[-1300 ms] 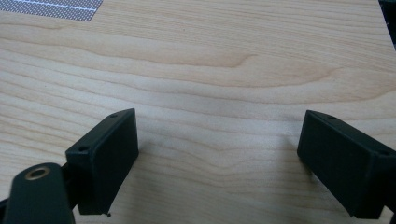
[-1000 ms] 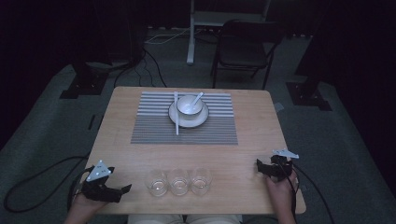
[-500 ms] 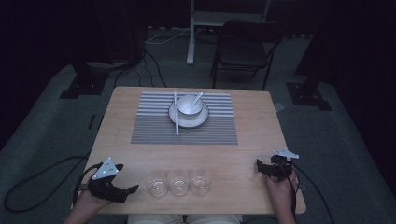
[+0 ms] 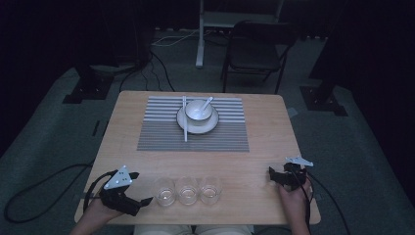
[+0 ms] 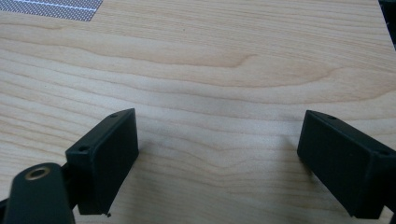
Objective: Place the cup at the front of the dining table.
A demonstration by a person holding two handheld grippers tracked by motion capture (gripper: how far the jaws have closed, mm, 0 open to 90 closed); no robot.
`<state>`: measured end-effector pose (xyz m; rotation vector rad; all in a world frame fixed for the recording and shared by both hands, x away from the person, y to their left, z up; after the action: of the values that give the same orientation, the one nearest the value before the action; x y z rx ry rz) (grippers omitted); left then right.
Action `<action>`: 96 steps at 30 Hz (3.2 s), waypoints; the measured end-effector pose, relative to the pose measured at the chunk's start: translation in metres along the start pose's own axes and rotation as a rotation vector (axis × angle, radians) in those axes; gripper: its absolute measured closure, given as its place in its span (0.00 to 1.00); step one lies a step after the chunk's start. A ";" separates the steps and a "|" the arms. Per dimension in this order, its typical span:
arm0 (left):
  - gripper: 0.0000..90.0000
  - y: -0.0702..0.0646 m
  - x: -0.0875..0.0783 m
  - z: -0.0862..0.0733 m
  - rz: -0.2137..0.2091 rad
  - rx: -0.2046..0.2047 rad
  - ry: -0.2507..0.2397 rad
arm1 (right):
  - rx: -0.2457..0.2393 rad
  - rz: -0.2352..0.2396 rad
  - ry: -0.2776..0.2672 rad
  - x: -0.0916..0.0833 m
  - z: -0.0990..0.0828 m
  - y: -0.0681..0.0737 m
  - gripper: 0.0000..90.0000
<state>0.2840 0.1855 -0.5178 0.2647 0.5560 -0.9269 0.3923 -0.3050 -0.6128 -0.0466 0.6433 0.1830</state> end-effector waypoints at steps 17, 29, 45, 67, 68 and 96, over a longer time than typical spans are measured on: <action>0.02 -0.022 0.034 0.026 -0.109 0.090 0.035 | 0.001 0.000 0.000 0.000 0.000 0.000 0.13; 0.02 -0.045 0.062 0.044 -0.161 0.170 0.075 | -0.001 0.000 0.000 0.000 0.000 0.000 0.13; 0.02 -0.058 0.093 0.048 -0.193 0.260 0.211 | 0.001 0.000 -0.001 0.000 0.000 0.000 0.13; 0.15 -0.057 0.114 0.042 -0.193 0.334 0.328 | 0.001 0.000 -0.002 0.000 0.000 0.000 0.13; 0.17 -0.056 0.113 0.042 -0.202 0.326 0.328 | 0.001 0.000 -0.001 0.000 0.000 0.000 0.13; 0.20 -0.056 0.117 0.037 -0.205 0.358 0.378 | 0.001 0.000 -0.002 0.000 0.000 0.000 0.13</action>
<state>0.3063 0.0567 -0.5518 0.7260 0.7727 -1.1848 0.3925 -0.3052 -0.6128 -0.0456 0.6415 0.1825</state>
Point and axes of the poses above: each handheld gripper's, and its own axes: x roughly forward along the jaws, z roughly out of its top, y roughly to its left, the point moved 9 cm from there along x, roughly forward along the jaws, and after that the axes turned 7 degrees about -y, right-handed, at the moved point
